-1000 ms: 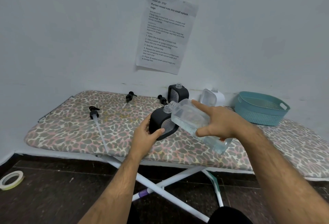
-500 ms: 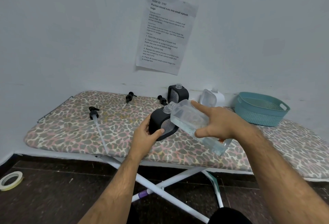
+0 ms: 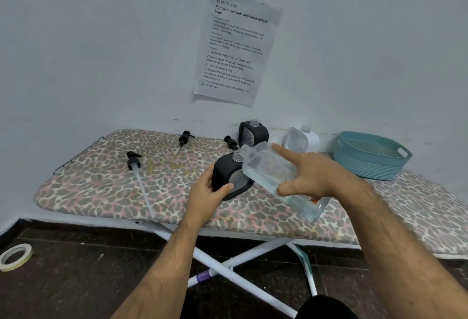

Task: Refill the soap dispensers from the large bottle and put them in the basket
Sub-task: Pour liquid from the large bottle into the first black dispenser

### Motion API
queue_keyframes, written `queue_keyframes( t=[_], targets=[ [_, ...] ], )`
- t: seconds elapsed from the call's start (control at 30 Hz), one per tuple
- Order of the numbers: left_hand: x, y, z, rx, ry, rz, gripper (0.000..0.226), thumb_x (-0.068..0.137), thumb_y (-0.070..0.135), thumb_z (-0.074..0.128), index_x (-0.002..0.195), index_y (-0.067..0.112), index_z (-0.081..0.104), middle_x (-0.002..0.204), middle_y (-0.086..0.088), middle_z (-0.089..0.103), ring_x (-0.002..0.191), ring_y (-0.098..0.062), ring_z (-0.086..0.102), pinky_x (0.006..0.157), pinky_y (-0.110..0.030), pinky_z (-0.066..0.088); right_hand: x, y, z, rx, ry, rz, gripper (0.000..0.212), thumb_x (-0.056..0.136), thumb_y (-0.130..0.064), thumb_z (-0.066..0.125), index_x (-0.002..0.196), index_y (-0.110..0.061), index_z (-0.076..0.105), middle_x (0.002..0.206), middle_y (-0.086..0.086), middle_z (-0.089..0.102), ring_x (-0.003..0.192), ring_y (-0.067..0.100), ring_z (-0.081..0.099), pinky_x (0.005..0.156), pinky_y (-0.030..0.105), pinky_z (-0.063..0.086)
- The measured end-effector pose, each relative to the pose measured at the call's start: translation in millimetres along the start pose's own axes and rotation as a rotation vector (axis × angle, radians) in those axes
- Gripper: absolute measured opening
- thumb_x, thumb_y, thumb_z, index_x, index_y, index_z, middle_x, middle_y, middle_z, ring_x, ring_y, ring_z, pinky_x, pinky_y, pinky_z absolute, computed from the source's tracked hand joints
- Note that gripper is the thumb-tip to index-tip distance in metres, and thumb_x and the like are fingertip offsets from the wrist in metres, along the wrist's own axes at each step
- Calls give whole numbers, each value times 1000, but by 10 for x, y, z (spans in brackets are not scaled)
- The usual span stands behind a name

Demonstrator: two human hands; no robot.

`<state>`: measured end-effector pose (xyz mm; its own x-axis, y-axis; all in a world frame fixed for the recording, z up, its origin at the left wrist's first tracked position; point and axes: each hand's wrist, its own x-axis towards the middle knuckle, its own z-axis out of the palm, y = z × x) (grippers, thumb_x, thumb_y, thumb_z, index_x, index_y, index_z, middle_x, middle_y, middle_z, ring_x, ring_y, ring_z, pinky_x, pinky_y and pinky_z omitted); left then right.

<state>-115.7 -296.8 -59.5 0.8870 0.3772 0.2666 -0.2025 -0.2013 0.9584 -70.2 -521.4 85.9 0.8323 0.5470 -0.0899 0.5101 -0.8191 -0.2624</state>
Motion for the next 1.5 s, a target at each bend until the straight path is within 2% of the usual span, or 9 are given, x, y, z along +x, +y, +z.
queue_keyframes(
  t=[0.2, 0.47, 0.57, 0.67, 0.83, 0.97, 1.17, 1.33, 1.5],
  targets=[
    [-3, 16, 8, 9, -3, 16, 57, 87, 5, 72, 126, 37, 48, 112, 28, 55, 94, 29, 52, 76, 2, 42, 4, 12, 7, -37, 19, -8, 99, 74, -47, 69, 153, -52, 10, 64, -5, 61, 59, 13, 68, 65, 26, 56],
    [27, -49, -7, -12, -6, -4, 60, 85, 11, 75, 131, 41, 50, 119, 23, 61, 106, 11, 60, 89, -15, 51, 15, 19, 8, 4, -9, 0, 100, 73, -44, 68, 153, -53, 8, 73, -1, 64, 66, 19, 71, 64, 31, 62],
    [33, -59, -8, -16, -8, -11, 62, 85, 11, 75, 137, 35, 50, 120, 22, 61, 105, 12, 60, 89, -13, 51, 16, 15, 11, 9, -17, 6, 100, 73, -43, 68, 152, -54, 8, 71, -3, 63, 65, 20, 72, 64, 32, 62],
    [38, -53, -7, -12, -6, -19, 62, 85, 11, 76, 133, 40, 50, 118, 23, 61, 106, 11, 60, 93, -18, 52, 23, 25, 17, 16, -16, 8, 100, 72, -45, 68, 152, -54, 8, 74, -1, 65, 66, 20, 72, 65, 33, 62],
    [7, -8, 4, 13, -1, 4, 58, 86, 7, 73, 124, 43, 48, 112, 28, 58, 97, 23, 56, 78, 0, 44, 27, 28, 27, 6, -7, 5, 101, 72, -47, 68, 153, -52, 7, 75, 3, 68, 68, 18, 70, 69, 36, 62],
    [16, -16, 2, 17, 0, -1, 58, 86, 8, 73, 126, 41, 47, 113, 29, 57, 98, 23, 56, 78, -1, 44, 15, 17, 33, -7, 3, 10, 101, 72, -48, 67, 153, -52, 8, 74, 3, 68, 68, 16, 69, 70, 38, 62],
    [29, -43, -5, 30, 5, -24, 63, 86, 13, 75, 136, 37, 46, 115, 27, 57, 104, 11, 58, 87, -8, 48, 17, 6, 39, -10, 2, 7, 102, 72, -48, 67, 153, -51, 6, 74, 0, 67, 66, 17, 70, 69, 37, 62],
    [30, -36, -4, 31, 4, -18, 58, 87, 11, 74, 123, 46, 46, 113, 29, 57, 99, 19, 58, 87, -12, 50, 14, -3, 36, -15, 1, 5, 101, 74, -48, 67, 154, -50, 6, 73, 0, 67, 64, 16, 71, 68, 35, 62],
    [43, -68, -9, 32, 0, -16, 57, 86, 15, 75, 125, 47, 48, 116, 25, 60, 107, 7, 60, 95, -24, 52, 2, -9, 26, -1, -9, 8, 100, 74, -46, 67, 154, -50, 6, 71, -2, 66, 61, 16, 71, 68, 33, 62]
  ],
)
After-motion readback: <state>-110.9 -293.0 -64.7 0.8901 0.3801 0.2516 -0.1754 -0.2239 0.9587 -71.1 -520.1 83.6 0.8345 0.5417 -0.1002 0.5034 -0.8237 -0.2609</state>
